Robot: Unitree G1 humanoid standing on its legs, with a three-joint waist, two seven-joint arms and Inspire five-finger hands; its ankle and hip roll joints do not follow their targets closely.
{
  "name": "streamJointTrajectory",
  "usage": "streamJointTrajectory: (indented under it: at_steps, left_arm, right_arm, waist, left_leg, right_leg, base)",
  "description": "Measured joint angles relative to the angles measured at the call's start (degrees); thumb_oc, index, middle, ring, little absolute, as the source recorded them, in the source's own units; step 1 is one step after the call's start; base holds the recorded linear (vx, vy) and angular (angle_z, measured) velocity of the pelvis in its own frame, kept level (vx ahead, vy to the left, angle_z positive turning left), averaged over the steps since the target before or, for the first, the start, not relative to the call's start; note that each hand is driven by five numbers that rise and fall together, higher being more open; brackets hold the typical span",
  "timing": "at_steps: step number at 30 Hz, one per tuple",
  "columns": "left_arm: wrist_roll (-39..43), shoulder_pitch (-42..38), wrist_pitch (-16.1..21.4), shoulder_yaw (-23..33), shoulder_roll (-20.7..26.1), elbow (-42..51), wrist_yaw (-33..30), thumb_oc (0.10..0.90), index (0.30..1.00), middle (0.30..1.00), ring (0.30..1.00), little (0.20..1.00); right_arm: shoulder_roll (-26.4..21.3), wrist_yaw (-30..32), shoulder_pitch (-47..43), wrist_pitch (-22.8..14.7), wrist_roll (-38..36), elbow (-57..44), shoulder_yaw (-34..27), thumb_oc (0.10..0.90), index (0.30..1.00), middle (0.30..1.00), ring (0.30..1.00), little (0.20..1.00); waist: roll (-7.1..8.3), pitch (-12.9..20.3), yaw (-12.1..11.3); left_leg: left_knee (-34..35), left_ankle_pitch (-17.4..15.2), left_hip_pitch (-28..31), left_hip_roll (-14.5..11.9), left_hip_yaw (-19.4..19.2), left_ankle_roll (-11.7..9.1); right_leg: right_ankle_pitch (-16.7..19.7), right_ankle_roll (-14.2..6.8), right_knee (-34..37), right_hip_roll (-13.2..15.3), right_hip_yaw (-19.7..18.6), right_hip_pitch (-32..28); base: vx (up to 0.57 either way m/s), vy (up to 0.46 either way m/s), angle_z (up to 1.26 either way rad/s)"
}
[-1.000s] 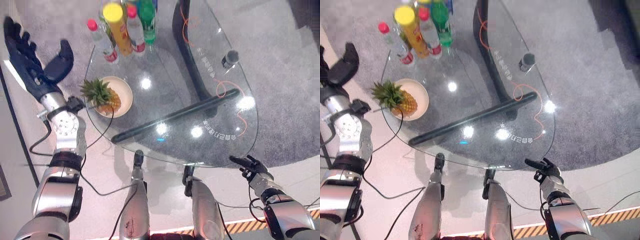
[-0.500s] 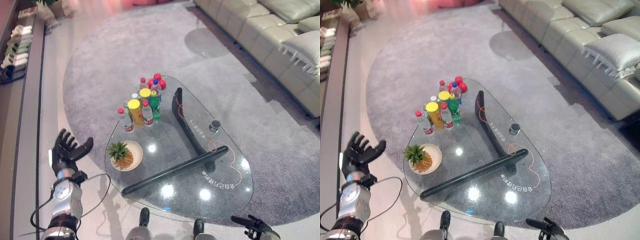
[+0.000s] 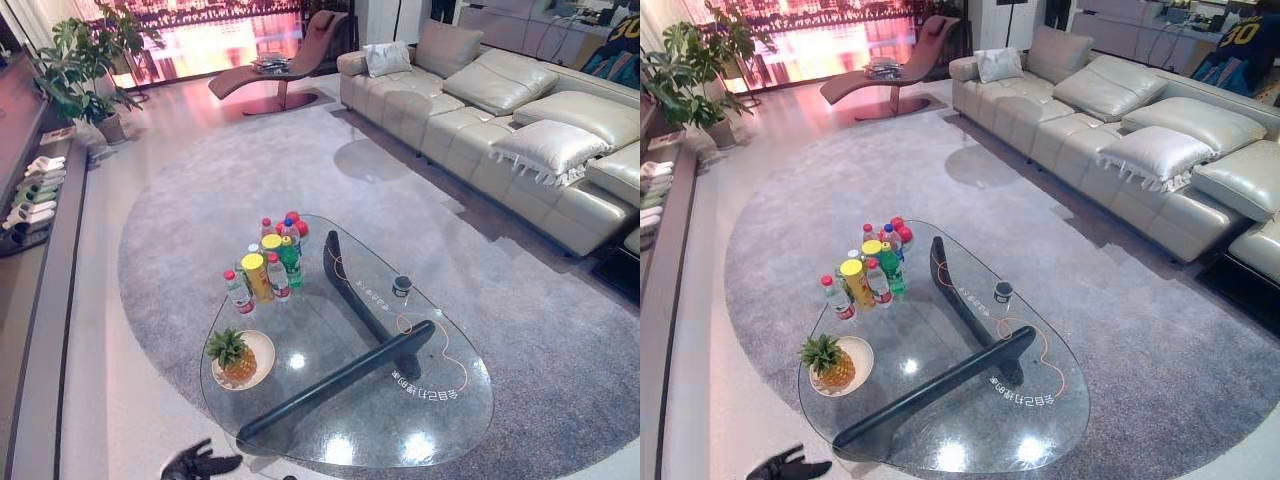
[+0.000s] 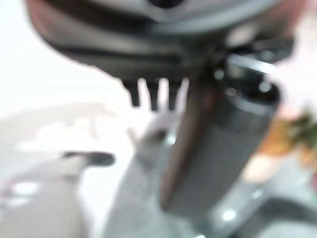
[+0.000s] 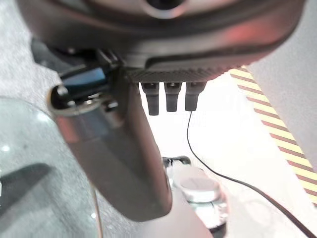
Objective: Pick up the fruit to the plate
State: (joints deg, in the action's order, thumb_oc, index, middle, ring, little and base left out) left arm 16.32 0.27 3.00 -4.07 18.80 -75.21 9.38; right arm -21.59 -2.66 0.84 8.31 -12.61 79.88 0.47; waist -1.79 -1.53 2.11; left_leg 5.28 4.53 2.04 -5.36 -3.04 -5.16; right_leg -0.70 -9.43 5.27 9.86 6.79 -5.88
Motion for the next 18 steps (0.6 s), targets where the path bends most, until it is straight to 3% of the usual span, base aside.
streamJointTrajectory:
  at_steps: [4,8,18]
  left_arm:
    - [-2.94,0.53,-4.41,-2.08,-1.74,-0.42,2.57,0.8,0.9,0.9,0.9,0.9]
    - [-3.61,0.07,-6.35,-2.17,-1.44,-0.35,2.85,0.8,0.9,0.9,0.9,0.9]
    - [-4.74,-0.57,-7.21,-3.99,-0.66,-0.14,4.19,0.8,0.9,0.9,0.9,0.9]
  right_arm:
    - [0.04,-1.38,-0.19,0.05,1.46,-0.19,1.75,0.8,0.9,0.9,0.9,0.9]
    - [0.06,-1.85,-0.28,0.04,1.51,-0.36,2.74,0.8,0.9,0.9,0.9,0.9]
    - [0.1,-2.02,-0.32,0.36,1.46,-0.38,3.92,0.8,0.9,0.9,0.9,0.9]
  waist:
    - [-0.4,0.19,-0.33]
    - [-0.44,0.25,-0.25]
    - [-0.18,0.2,-0.18]
  left_leg:
    - [-0.02,-0.2,0.78,-0.26,-0.79,-0.1]
    - [-0.01,-0.27,0.96,-0.38,-0.88,-0.16]
    - [-0.25,-0.28,1.01,-0.36,-0.91,-0.19]
  right_leg:
    - [0.06,0.03,0.01,-0.22,-0.86,-0.25]
    - [0.19,-0.15,0.0,-0.31,-0.88,-0.4]
    - [0.35,0.0,0.01,-0.3,-0.89,-0.42]
  base:
    - [0.04,0.007,-0.09]
    - [0.01,0.0,-0.01]
    - [0.0,0.0,0.0]
